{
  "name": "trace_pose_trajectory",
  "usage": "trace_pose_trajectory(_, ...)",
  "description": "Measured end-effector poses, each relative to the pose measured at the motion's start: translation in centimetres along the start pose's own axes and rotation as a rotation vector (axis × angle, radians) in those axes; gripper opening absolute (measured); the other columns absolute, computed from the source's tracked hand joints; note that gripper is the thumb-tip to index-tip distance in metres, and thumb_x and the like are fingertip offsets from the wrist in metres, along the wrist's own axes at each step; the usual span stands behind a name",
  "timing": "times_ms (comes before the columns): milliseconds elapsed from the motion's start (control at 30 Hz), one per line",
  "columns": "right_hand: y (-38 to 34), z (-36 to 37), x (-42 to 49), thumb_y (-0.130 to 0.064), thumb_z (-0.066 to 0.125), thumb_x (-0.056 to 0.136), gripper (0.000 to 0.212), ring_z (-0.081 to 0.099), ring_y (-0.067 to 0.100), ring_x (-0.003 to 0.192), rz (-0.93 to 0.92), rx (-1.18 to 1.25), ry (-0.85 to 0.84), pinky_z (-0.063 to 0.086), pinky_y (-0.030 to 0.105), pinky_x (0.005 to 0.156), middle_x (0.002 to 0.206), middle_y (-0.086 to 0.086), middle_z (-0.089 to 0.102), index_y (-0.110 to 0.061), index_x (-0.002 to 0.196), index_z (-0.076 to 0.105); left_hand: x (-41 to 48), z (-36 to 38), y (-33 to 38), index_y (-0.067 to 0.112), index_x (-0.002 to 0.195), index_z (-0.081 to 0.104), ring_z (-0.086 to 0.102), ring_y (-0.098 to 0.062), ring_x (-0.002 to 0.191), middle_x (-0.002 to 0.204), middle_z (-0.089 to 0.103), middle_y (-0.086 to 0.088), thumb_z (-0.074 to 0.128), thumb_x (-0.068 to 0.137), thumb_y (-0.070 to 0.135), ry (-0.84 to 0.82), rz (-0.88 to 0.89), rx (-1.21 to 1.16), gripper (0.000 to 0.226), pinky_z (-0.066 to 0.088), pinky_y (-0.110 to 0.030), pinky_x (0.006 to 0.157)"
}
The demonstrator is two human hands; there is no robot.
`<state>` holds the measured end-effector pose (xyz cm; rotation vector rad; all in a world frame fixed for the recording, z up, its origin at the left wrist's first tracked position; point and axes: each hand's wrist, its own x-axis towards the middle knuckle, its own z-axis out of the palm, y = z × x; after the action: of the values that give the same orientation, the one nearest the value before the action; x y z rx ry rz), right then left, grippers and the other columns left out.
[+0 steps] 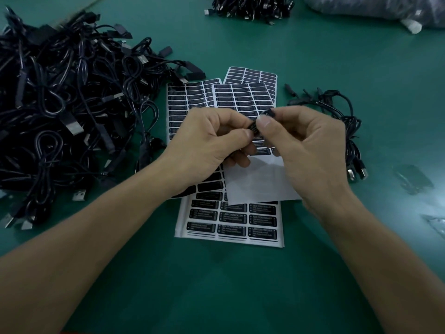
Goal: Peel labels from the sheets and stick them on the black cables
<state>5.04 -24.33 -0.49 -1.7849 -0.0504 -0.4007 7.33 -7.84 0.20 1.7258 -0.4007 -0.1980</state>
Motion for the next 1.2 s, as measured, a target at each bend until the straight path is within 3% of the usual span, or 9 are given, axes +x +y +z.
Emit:
trace_pose_trajectory(200,-0.2,0.0,0.0,-0.029,0.065,0.096,0.026,0.055,0.008,0.056,-0.007,-0.033,0.003,0.046,0.022,0.057,0.062,0.000,0.064,-0.023,0.072,0.070,-0.2,0.4,-0.1,0.016,0.084,0.068,0.067,-0.010,0.055,0.065,0.072,0.002,0.067,0.093,0.007,0.009,0.058,0.055,0.013,0.054,-0.020,0.054)
trace_pose_trajectory(400,-0.7,0.2,-0.4,-0.027,0.051,0.104,0.043,0.053,0.004,0.053,0.007,0.033,-0.025,0.044,0.012,0.053,0.064,0.009,0.067,-0.007,0.070,0.065,-0.4,0.7,-0.1,0.014,0.079,0.067,0.068,-0.009,0.055,0.065,0.072,0.000,0.072,0.091,0.022,0.059,0.155,0.123,0.016,0.051,-0.015,0.053)
trace_pose_trajectory(567,-0.9,0.5,-1.0,-0.032,0.061,0.092,0.018,0.062,0.010,0.067,0.041,-0.058,-0.195,0.052,0.024,0.058,0.076,-0.001,0.071,-0.022,0.095,0.075,0.0,0.1,0.6,0.012,0.080,0.071,0.067,-0.007,0.062,0.067,0.072,0.002,0.065,0.097,0.013,0.206,0.235,0.043,0.018,0.052,-0.019,0.062)
trace_pose_trajectory(733,-1.0,1.7,-1.8,-0.055,0.072,0.079,0.038,0.055,-0.001,0.093,-0.169,-0.434,-0.378,0.043,0.015,0.076,0.095,-0.020,0.062,-0.030,0.107,0.072,0.0,-0.4,1.8,0.015,0.082,0.069,0.066,-0.010,0.064,0.066,0.071,0.004,0.060,0.100,0.019,0.254,0.222,-0.205,0.020,0.053,-0.022,0.064)
trace_pose_trajectory(800,-1.1,2.5,-2.2,-0.051,0.076,0.080,0.031,0.054,0.004,0.097,-0.212,-0.413,-0.395,0.044,0.019,0.081,0.100,-0.018,0.061,-0.031,0.104,0.074,-0.1,-0.1,2.1,0.014,0.086,0.067,0.069,-0.013,0.067,0.069,0.072,0.001,0.058,0.100,0.021,0.241,0.194,-0.313,0.018,0.054,-0.023,0.063)
trace_pose_trajectory(867,-1.2,2.9,-2.3,-0.035,0.078,0.084,0.018,0.058,0.002,0.089,-0.198,-0.303,-0.394,0.044,0.012,0.077,0.096,-0.016,0.065,-0.027,0.100,0.075,0.0,0.1,2.2,0.013,0.089,0.064,0.074,-0.016,0.074,0.076,0.075,-0.002,0.057,0.102,0.021,0.240,0.173,-0.381,0.017,0.055,-0.023,0.066)
trace_pose_trajectory(1033,-1.4,2.0,-1.6,-0.015,0.070,0.092,0.013,0.066,0.004,0.077,-0.087,-0.077,-0.226,0.054,0.020,0.071,0.085,-0.012,0.072,-0.026,0.098,0.071,0.6,-2.3,2.3,0.011,0.093,0.056,0.076,-0.023,0.083,0.086,0.078,-0.006,0.046,0.107,0.028,0.379,0.124,-0.468,0.024,0.057,-0.030,0.068)
trace_pose_trajectory(1133,-1.4,0.4,-0.2,-0.016,0.062,0.095,0.014,0.059,0.000,0.070,-0.068,-0.026,-0.072,0.048,0.016,0.063,0.081,-0.015,0.065,-0.030,0.095,0.065,0.9,-4.1,2.1,0.016,0.090,0.061,0.073,-0.020,0.072,0.083,0.078,-0.005,0.040,0.108,0.035,0.537,0.027,-0.363,0.035,0.055,-0.028,0.059)
trace_pose_trajectory(1200,-0.9,-1.2,1.2,-0.022,0.059,0.087,0.010,0.051,0.003,0.063,-0.005,-0.054,0.073,0.042,0.023,0.061,0.070,-0.018,0.059,-0.031,0.087,0.065,1.1,-5.3,1.9,0.018,0.086,0.062,0.064,-0.011,0.059,0.072,0.074,0.002,0.044,0.107,0.031,0.646,0.052,-0.189,0.030,0.047,-0.022,0.050)
